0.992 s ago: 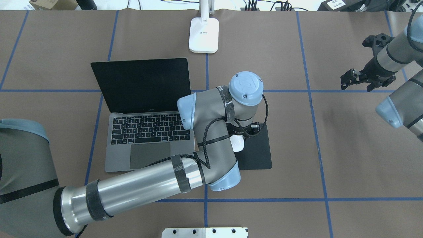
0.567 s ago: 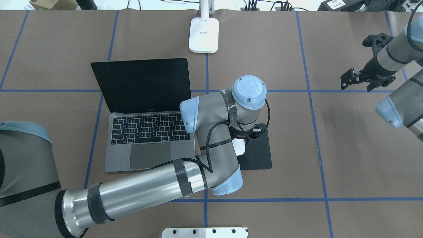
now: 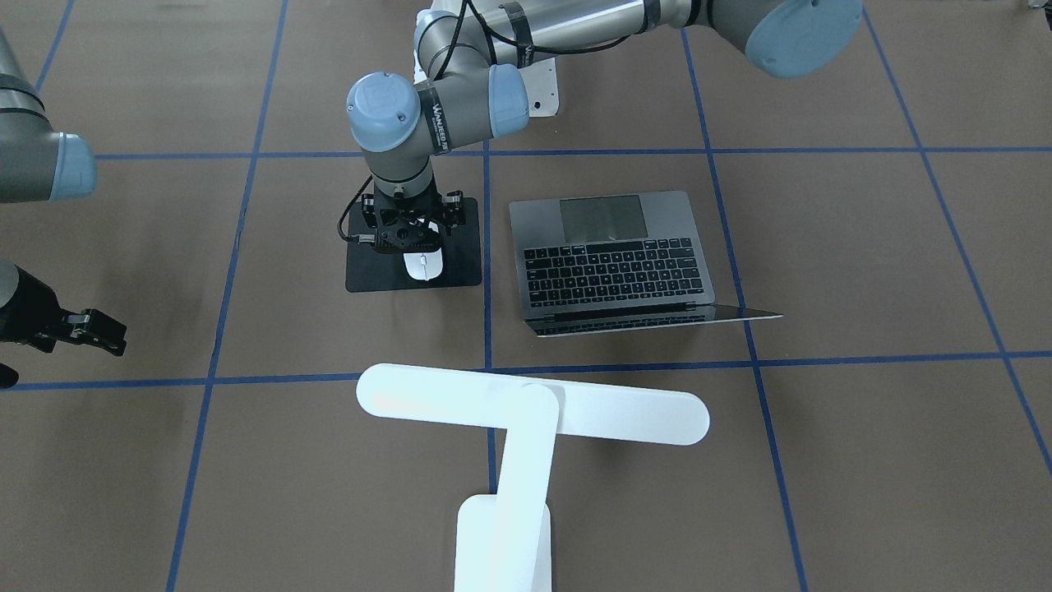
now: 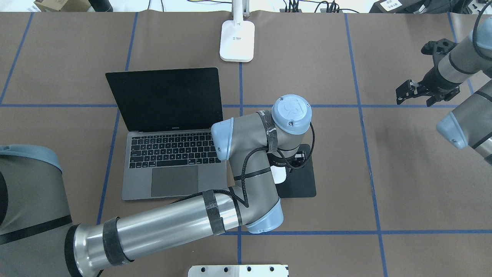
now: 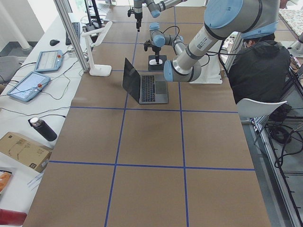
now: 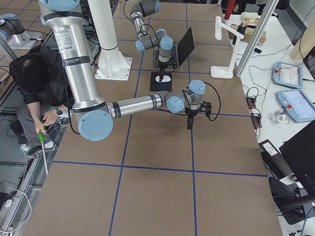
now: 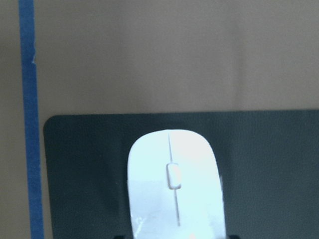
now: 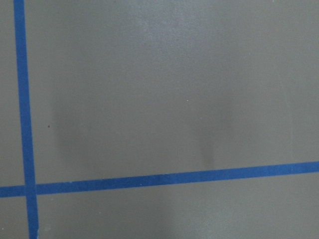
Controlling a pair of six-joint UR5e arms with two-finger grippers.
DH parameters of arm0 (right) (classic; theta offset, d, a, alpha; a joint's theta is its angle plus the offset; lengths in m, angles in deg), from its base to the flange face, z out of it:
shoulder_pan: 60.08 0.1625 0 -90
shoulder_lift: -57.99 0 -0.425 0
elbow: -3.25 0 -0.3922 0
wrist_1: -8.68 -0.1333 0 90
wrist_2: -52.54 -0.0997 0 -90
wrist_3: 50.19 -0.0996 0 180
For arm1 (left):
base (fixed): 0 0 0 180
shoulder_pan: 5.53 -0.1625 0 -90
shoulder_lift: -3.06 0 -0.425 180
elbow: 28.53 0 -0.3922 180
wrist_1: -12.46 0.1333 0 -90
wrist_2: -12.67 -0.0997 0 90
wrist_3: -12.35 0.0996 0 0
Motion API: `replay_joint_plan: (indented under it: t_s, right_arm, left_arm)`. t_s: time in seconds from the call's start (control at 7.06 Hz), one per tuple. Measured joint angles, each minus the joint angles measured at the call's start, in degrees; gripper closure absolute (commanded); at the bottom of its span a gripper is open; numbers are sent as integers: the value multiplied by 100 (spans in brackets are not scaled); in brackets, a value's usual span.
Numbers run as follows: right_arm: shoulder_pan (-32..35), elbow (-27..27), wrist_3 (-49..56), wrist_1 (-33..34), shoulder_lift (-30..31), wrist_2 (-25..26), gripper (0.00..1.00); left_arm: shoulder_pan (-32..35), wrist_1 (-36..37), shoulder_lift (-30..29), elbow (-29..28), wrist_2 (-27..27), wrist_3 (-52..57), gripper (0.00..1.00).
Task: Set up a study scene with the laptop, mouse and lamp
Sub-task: 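Lower the white mouse onto the black pad with the left gripper, then open the left gripper off the mouse and withdraw the left arm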
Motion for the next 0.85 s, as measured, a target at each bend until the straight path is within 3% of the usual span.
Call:
replay_joint_plan:
  t_s: [0.42,0.57,0.85]
  right_arm:
    - [35,-4,-4,2,-10,-19,1]
    - [84,-13,-27,2,-13,-26,1]
    - [200,-23,-22,-13,-23,-2,1]
  left_arm:
    - [79,398,55,468,-24,10,1]
    - [158,666,241,987,-18,43,1]
    - [340,1223,1174,2677,-11,177,1]
